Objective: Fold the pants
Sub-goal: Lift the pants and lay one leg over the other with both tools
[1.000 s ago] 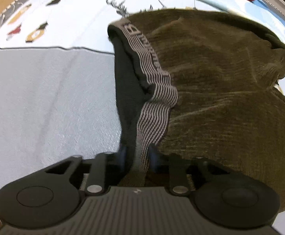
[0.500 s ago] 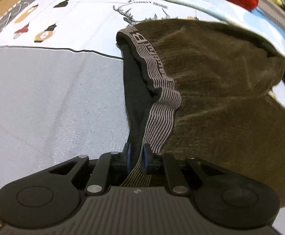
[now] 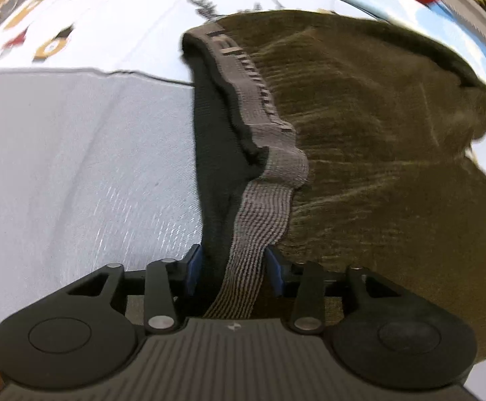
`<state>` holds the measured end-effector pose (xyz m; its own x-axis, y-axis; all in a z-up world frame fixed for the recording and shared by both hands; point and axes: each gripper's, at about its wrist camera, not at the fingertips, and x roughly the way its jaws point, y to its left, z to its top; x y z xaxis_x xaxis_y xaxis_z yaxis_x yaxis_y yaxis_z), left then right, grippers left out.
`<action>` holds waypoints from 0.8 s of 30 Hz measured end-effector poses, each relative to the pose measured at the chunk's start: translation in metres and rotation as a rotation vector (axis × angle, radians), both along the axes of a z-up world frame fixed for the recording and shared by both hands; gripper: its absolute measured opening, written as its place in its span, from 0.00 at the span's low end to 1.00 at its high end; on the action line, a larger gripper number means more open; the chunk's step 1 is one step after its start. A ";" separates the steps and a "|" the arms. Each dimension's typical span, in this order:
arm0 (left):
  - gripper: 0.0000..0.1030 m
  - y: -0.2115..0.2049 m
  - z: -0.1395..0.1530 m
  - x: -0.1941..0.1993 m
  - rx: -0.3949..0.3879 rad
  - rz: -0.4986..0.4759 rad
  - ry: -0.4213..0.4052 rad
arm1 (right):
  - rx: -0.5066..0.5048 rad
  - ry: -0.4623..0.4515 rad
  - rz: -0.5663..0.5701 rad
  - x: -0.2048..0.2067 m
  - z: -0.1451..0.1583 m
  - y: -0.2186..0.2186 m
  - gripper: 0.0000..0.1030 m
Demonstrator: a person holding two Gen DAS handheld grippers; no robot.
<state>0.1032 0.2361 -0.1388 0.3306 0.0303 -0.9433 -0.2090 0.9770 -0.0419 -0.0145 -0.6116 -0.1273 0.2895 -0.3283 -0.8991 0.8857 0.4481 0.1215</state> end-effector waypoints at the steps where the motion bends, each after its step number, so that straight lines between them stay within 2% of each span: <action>1: 0.35 -0.005 0.001 0.000 0.027 -0.031 -0.006 | -0.003 -0.007 0.001 -0.002 0.003 0.000 0.09; 3: 0.27 -0.014 0.004 -0.003 0.074 -0.068 -0.017 | -0.022 -0.030 -0.003 -0.004 0.011 -0.001 0.08; 4: 0.18 -0.016 0.006 -0.004 0.091 -0.072 -0.025 | -0.036 -0.046 -0.006 -0.006 0.017 0.000 0.08; 5: 0.14 -0.016 0.010 -0.006 0.103 -0.070 -0.033 | -0.052 -0.060 -0.004 -0.008 0.023 0.003 0.08; 7: 0.11 -0.013 0.016 -0.013 0.091 -0.054 -0.053 | -0.081 -0.064 0.010 -0.008 0.032 0.009 0.07; 12: 0.09 -0.009 0.033 -0.028 0.081 -0.086 -0.095 | -0.111 -0.050 0.016 -0.015 0.046 0.017 0.07; 18: 0.09 0.008 0.036 -0.042 0.054 -0.082 -0.051 | -0.084 0.007 -0.011 -0.032 0.047 0.015 0.07; 22: 0.10 0.003 0.028 -0.048 0.092 -0.134 0.013 | -0.059 0.038 -0.028 -0.040 0.040 0.013 0.08; 24: 0.11 0.004 0.031 -0.045 0.157 -0.120 0.010 | -0.069 0.067 0.019 -0.035 0.038 0.016 0.10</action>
<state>0.0578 0.2402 -0.1077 0.3312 0.1381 -0.9334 -0.0898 0.9894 0.1145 -0.0491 -0.5954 -0.0894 0.2358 -0.3855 -0.8921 0.8823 0.4698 0.0302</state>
